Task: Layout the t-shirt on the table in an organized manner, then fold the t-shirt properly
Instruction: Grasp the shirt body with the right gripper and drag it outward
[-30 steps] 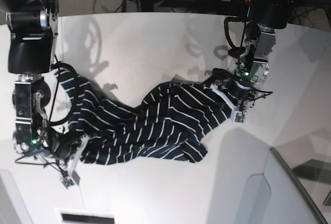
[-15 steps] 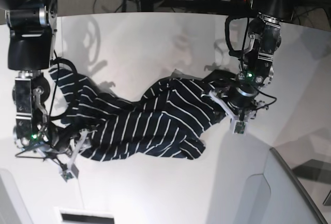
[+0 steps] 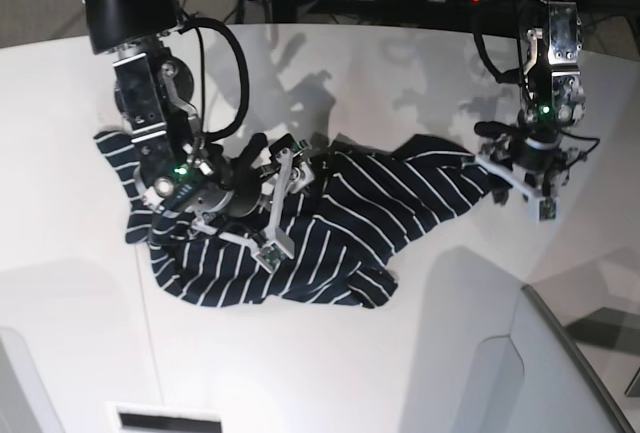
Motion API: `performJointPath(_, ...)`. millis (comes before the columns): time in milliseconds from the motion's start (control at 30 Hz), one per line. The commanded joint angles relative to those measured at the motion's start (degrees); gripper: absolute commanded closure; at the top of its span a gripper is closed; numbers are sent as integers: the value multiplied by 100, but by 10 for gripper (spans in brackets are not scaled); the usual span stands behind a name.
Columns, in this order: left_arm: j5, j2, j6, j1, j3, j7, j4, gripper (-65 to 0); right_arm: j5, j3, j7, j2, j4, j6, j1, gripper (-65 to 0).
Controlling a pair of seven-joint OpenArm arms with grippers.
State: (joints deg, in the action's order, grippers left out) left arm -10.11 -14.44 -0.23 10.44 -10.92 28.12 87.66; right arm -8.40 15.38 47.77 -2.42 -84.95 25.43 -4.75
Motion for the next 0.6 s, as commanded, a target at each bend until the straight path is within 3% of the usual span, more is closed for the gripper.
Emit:
performJointPath(0,-5,-64,19,68,-91,-126,109,-267,-131,49,-183,-194,42,46,-144,-500)
performJointPath(133,-5,-64,19,359,-302,-135,109,-267,-140,40,-342,-405,605,46,-373,-500)
performJointPath(400,-5,-64,19,570,-434,-144,74,-267,-166,32,-526,-484,1132,28,-707,-500)
performJointPath(567,-5,-64,19,570,-407,-144,65,-267,-808,5,-561,-484,1818,20,-1059,-500)
